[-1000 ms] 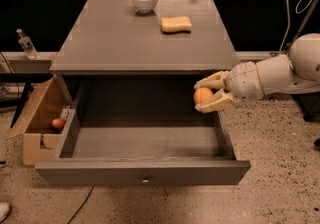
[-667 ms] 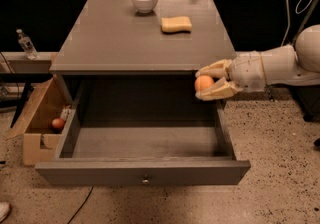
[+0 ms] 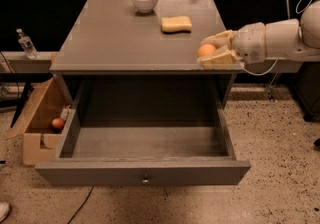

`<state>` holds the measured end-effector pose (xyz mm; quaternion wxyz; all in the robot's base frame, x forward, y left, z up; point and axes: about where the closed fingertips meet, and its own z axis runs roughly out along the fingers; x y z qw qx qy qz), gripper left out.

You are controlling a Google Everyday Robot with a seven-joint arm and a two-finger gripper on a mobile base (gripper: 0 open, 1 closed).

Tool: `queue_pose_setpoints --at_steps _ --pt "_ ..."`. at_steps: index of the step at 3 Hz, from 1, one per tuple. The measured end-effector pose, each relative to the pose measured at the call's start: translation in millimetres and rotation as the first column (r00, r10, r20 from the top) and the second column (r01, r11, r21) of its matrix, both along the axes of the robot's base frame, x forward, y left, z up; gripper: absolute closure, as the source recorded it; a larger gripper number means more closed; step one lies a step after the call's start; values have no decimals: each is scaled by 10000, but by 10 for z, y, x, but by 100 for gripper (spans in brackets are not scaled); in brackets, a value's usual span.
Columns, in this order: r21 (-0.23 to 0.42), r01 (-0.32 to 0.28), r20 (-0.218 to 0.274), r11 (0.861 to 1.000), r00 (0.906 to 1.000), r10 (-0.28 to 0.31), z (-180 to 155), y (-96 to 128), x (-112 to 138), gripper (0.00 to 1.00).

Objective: Pick orange from top drawer and place on counter

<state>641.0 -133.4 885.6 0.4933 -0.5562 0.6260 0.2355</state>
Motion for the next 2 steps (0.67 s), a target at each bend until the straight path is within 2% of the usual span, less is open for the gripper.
queue_pose_setpoints --at_steps 1,2 --pt "237 1197 -455 9925 9919 -1186 -32 4 390 100" --pt "473 1960 -813 9795 9781 -1918 -97 66 745 100"
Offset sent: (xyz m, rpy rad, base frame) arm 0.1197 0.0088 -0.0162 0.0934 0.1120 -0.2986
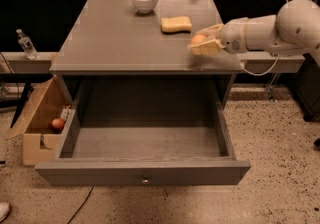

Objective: Pick orange from top drawer and place on counter

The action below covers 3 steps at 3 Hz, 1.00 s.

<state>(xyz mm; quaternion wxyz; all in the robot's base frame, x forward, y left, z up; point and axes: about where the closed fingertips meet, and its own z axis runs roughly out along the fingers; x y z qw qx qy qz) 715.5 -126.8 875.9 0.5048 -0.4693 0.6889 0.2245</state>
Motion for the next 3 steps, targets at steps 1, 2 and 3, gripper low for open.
queue_pose_setpoints --at_steps 1,2,3 --pt "184 259 -153 9995 9996 -257 -57 146 302 100" --pt "319 202 -182 9993 9996 -196 -96 348 553 100" --pt "333 15 -141 9994 9999 -10 -99 515 677 100"
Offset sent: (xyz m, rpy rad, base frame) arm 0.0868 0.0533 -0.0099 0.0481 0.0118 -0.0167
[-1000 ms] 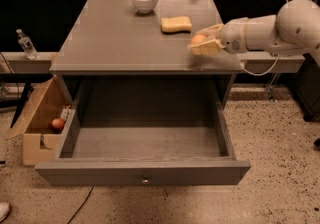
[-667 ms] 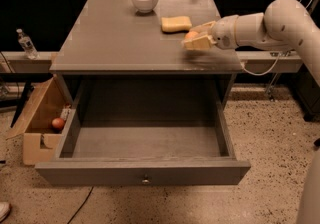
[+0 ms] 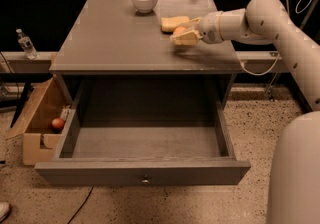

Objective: Pick orange from top drawer and place on counter

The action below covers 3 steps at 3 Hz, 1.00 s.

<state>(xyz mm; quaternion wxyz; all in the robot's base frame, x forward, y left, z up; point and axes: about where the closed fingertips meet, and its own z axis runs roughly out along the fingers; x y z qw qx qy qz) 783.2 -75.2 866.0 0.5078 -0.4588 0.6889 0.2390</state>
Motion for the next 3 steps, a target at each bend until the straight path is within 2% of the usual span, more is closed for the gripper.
queue_pose_setpoints --at_steps 1,3 --pt "38 -135 -68 9999 9999 135 -30 120 68 82" --pt "11 -248 -183 9997 9995 248 -86 209 123 37"
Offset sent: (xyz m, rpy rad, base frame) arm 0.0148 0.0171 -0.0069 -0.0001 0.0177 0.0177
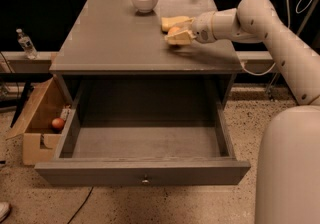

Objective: Pick orange from top drawer and place on counter

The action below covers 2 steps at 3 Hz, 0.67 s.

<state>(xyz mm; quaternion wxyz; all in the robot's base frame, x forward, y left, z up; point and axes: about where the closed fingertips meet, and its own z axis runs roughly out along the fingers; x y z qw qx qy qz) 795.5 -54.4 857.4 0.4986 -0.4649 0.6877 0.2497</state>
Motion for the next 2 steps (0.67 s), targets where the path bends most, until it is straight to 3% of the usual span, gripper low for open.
queue_pose_setpoints --at_steps 1,2 --pt "-22 -34 -22 10000 10000 34 -15 9 10 12" --pt "-11 -19 10 10000 10000 19 -6 -12 8 0"
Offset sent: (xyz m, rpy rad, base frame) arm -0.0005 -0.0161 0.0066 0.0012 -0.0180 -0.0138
